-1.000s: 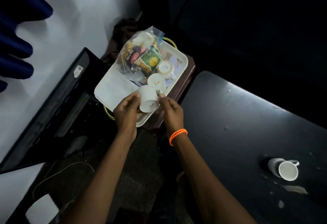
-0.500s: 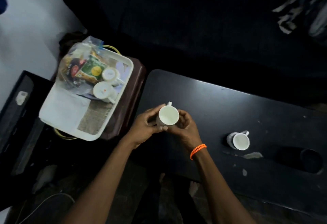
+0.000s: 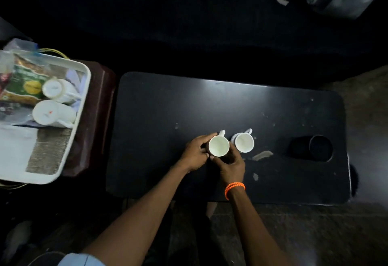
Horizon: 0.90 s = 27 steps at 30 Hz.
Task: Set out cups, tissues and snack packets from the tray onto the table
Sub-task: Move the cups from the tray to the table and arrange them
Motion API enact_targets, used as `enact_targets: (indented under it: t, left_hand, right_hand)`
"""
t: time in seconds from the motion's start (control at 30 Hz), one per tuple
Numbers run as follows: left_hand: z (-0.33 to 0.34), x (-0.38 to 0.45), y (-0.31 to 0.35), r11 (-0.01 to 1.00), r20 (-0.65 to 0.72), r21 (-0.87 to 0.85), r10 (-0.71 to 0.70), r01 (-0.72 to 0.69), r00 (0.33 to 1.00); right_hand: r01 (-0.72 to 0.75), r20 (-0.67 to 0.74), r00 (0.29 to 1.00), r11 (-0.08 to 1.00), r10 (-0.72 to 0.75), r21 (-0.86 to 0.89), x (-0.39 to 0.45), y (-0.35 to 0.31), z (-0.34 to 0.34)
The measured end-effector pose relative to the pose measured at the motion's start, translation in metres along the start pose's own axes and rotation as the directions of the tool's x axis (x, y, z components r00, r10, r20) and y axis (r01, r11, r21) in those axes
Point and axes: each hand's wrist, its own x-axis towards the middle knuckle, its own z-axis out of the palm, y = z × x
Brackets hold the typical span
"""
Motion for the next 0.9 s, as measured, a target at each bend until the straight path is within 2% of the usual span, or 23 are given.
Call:
enact_targets:
  t: [0.23,0.37,0.47,0.53,0.57,0.63,0.7,0.77,0.83,0.87,0.9]
  left_hand:
    - [0.018,0.007,0.006,0.999,-0.014,-0.039,-0.002,0.001,1.000]
    - [0.013,0.006,0.000,0.999,-0.015,-0.031,-0.038,0.038,0.999]
    - [-0.010,0.004,-0.004,0.990,-0.131,-0.093,-0.118,0.106,0.984]
    - [-0.041,-0.002,-0.002,0.972,-0.324,-0.216,-0.161,0.093,0.932]
    - [-0.062,-0.007,-0.002,0.962,-0.448,-0.266,-0.179,0.061,0.876]
    - [-0.109,-0.026,-0.001,0.955,-0.671,-0.298,-0.198,-0.014,0.714]
    - [-0.156,-0.053,0.000,0.975,-0.832,-0.210,-0.140,-0.070,0.537]
    - [-0.199,-0.080,-0.003,0.998,-0.944,-0.051,-0.037,-0.033,0.328]
    - [-0.240,-0.101,-0.013,0.998,-0.992,-0.012,-0.019,0.056,0.126]
    - [-0.259,-0.110,-0.018,0.995,-0.996,-0.066,-0.070,0.077,0.057]
    - [-0.277,-0.115,-0.024,0.985,-0.988,-0.149,-0.152,0.092,0.023]
  right_hand:
    - [-0.093,-0.120,0.989,0.993,0.083,-0.075,0.004,0.004,-0.006]
    - [-0.315,-0.220,0.932,0.944,0.289,-0.097,-0.004,0.013,-0.004]
    - [-0.416,-0.178,0.903,0.900,0.392,-0.131,-0.015,0.017,0.010]
    - [-0.402,-0.184,0.911,0.895,0.369,-0.192,-0.026,0.013,0.028]
    - [-0.385,-0.186,0.918,0.898,0.349,-0.212,-0.032,0.007,0.041]
    - [-0.330,-0.128,0.943,0.915,0.307,-0.232,-0.046,-0.007,0.072]
    - [-0.225,-0.001,0.973,0.939,0.233,-0.259,-0.060,-0.024,0.110]
    - [-0.065,0.177,0.977,0.960,0.116,-0.272,-0.077,-0.045,0.152]
    - [0.096,0.374,0.928,0.967,0.000,-0.237,-0.093,-0.067,0.195]
    - [0.181,0.458,0.887,0.959,-0.064,-0.217,-0.100,-0.078,0.216]
    - [0.271,0.525,0.841,0.941,-0.130,-0.202,-0.107,-0.089,0.236]
